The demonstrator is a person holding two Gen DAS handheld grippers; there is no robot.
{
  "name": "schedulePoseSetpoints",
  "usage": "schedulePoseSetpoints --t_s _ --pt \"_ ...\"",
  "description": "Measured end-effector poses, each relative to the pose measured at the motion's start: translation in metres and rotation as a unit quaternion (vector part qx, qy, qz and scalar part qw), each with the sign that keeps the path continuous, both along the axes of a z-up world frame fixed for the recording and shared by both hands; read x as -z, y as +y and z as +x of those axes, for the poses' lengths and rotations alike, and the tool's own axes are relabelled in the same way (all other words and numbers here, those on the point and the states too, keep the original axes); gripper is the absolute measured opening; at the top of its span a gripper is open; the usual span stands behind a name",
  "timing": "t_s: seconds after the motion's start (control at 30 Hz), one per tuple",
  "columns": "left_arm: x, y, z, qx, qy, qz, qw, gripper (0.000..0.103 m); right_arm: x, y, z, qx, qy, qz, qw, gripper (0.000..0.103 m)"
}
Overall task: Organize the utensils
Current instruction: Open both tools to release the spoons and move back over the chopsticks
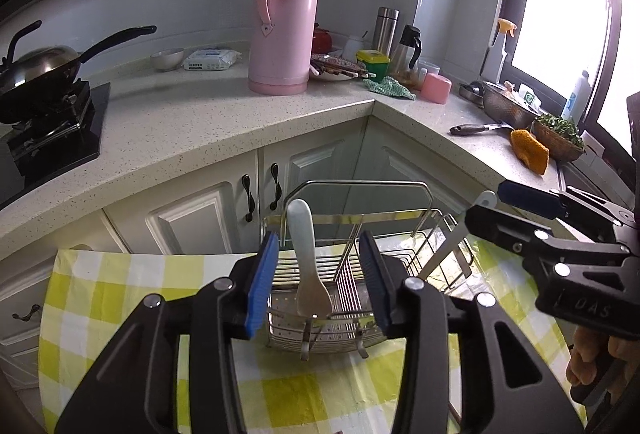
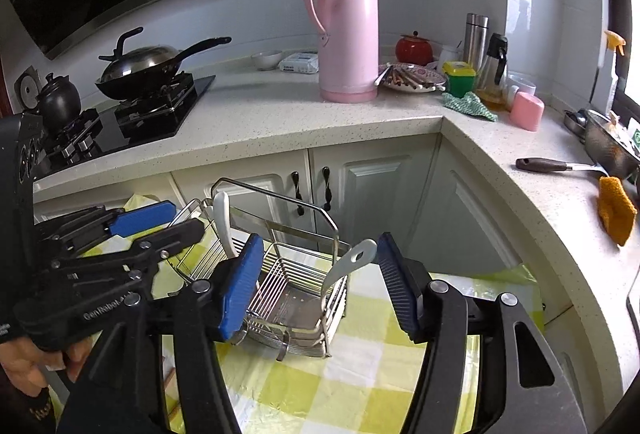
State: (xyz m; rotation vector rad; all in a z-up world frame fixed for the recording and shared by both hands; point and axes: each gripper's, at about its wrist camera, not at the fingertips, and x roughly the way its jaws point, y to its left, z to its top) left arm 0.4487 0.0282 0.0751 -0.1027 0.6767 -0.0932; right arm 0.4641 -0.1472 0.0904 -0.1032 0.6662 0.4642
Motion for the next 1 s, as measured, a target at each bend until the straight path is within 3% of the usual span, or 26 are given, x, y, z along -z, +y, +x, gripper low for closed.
schedulePoseSetpoints --t_s 0.13,0.27,0.67,0.73,0.8,1.0 --pt "-0.010 0.015 -0.036 -0.007 -0.017 -0.018 0.9997 0.043 -0.004 -0.028 -0.027 0.022 -0.017 0.015 1.000 0.062" --pt "0.001 0.029 -0.079 -0.012 -0.012 -0.031 0.9994 0.043 0.012 -0.052 -0.059 0.033 -0.010 0.021 0.999 0.065" --pt "0.092 0.070 -0.195 -0.064 0.068 -0.041 0.9948 0.041 0.123 -0.079 -0.170 0.063 0.080 -0.005 0.995 0.066" --pt "0.105 0.067 -0.205 -0.056 0.080 -0.038 0.9945 0.039 0.133 -0.078 -0.181 0.068 0.086 -0.015 0.994 0.066" --pt "0.115 0.063 -0.209 -0.053 0.090 -0.027 0.9941 0.028 0.144 -0.076 -0.189 0.068 0.092 -0.023 0.993 0.066" --pt "0.138 0.050 -0.204 -0.037 0.120 -0.014 0.9920 0.019 0.164 -0.073 -0.195 0.067 0.110 -0.036 0.991 0.066"
